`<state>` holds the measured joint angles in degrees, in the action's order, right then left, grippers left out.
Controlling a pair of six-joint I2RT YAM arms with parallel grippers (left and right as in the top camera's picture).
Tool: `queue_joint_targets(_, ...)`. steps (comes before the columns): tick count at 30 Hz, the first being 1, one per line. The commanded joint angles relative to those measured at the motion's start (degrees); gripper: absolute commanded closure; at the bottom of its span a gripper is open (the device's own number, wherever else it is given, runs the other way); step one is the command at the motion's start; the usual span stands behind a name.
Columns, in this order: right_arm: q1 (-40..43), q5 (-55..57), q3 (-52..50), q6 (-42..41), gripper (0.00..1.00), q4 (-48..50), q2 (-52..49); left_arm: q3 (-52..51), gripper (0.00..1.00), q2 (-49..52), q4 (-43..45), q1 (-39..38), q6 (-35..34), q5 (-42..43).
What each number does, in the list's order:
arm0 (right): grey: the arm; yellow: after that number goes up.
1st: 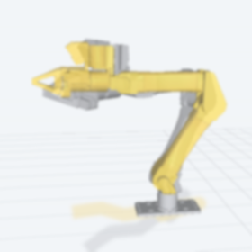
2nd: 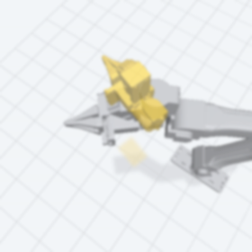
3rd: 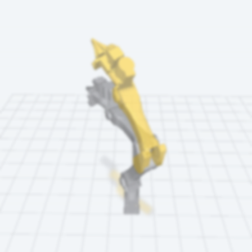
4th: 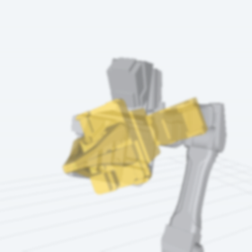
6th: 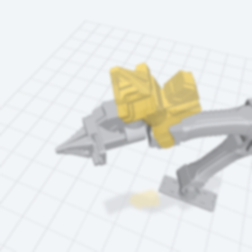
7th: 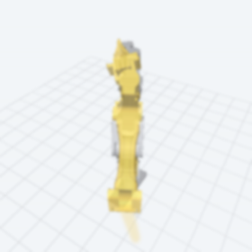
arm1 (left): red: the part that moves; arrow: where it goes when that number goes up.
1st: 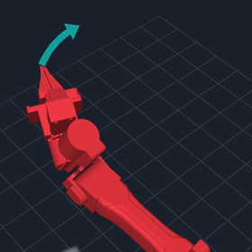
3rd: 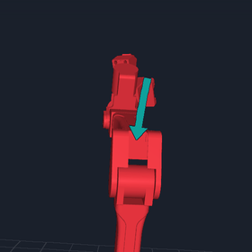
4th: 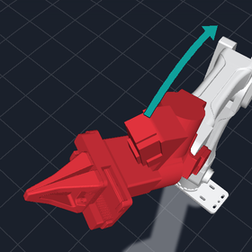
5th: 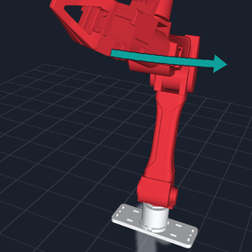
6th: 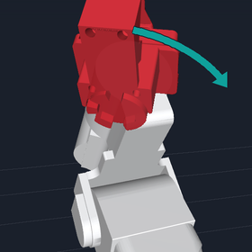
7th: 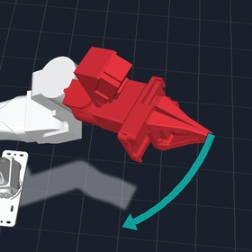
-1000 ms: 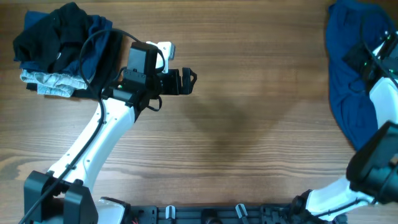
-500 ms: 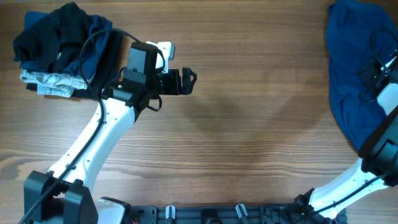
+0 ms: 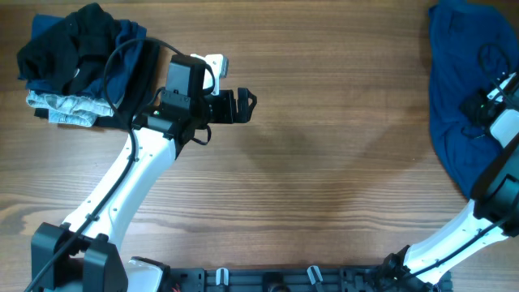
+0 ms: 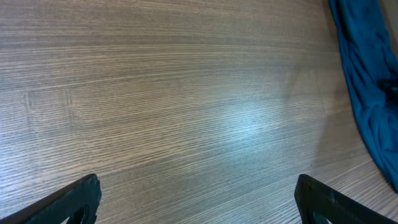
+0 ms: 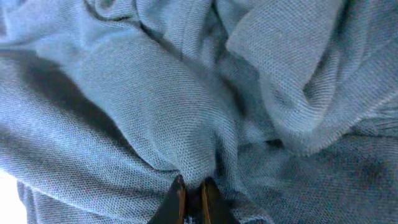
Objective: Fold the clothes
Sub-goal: 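Reach the right gripper to the blue T-shirt and grasp it, then drag the blue T-shirt with the right gripper to table center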
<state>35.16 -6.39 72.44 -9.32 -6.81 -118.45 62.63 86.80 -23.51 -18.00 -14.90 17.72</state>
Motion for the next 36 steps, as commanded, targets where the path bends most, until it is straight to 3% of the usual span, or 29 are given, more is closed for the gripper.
queue_joint_targets(1, -0.09, -6.38, 1.51, -1.64, 0.96, -1.22, 0.24, 0.94, 0.0, 0.22, 1.64, -0.11, -0.5, -0.74)
queue_joint_targets(8, -3.41, -21.59, 6.03, -3.3, 0.96, -7.65, 9.66, 2.05, 0.0, -2.25, 6.84, 3.17, -0.55, -2.99)
queue_joint_targets(12, -11.45, -27.91, 6.05, -4.26, 0.96, -15.72, 17.29, 4.02, 0.0, -6.23, 5.64, 8.44, -0.55, -2.97)
queue_joint_targets(24, -46.99, -20.35, 5.05, -2.29, 0.96, -35.04, 19.78, 4.09, 0.0, -11.72, 1.51, 16.5, -0.26, -2.99)
queue_joint_targets(36, -67.1, -20.35, 4.72, 0.13, 0.96, -48.74, 19.78, 4.09, 0.0, -11.69, 1.6, 18.93, 0.81, -3.02)
